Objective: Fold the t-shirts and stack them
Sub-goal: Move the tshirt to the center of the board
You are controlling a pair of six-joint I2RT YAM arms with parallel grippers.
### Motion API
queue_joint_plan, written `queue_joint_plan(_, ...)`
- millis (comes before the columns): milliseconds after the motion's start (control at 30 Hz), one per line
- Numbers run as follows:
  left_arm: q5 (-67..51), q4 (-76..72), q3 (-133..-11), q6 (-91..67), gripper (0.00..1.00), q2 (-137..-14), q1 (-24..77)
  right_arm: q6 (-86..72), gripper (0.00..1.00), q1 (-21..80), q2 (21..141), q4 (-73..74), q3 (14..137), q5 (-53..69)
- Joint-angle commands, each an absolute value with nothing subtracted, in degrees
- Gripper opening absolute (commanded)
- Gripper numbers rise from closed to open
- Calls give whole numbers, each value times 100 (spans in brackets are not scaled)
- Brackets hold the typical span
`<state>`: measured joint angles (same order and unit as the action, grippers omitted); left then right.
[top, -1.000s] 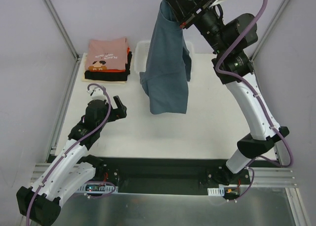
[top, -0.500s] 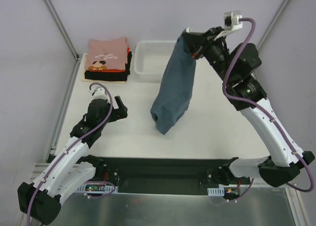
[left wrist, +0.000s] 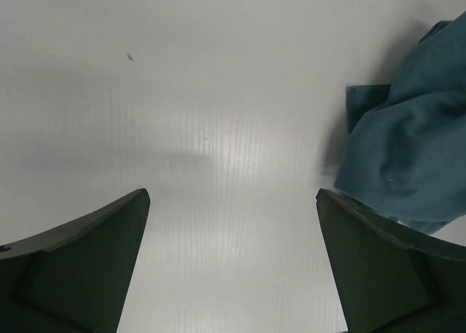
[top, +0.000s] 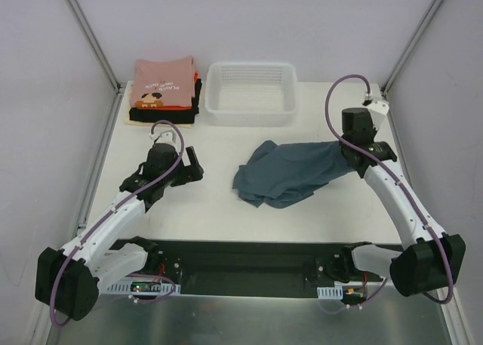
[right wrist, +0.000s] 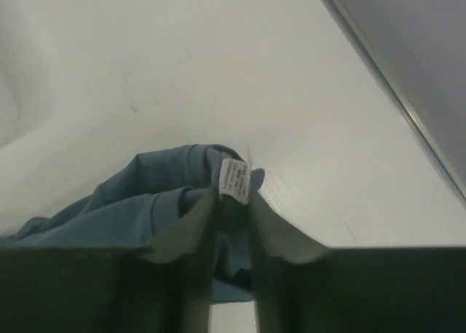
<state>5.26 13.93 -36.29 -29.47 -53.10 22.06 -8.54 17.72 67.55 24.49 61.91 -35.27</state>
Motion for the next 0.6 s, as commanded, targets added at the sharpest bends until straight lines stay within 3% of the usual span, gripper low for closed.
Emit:
queue_joint_plan(0,1,1239,-4051,-3181,99,-5974,2188,-1037,59,1205,7047,3005,6301,-3877)
queue_joint_plan(100,-430,1222,-4235,-3321,99,-6563,2197,-1099,89,1125,7163,3278,6442,-3684)
queue_joint_plan(133,-518,1204,-4262,-3374,99,-6705,2197,-1177,91,1116,7128,3313,6416,-3596)
queue_joint_plan(567,-1511,519,-5385,-3911,80,-8937,2645,-1538,96,1134,4449,3664,4132,-1346)
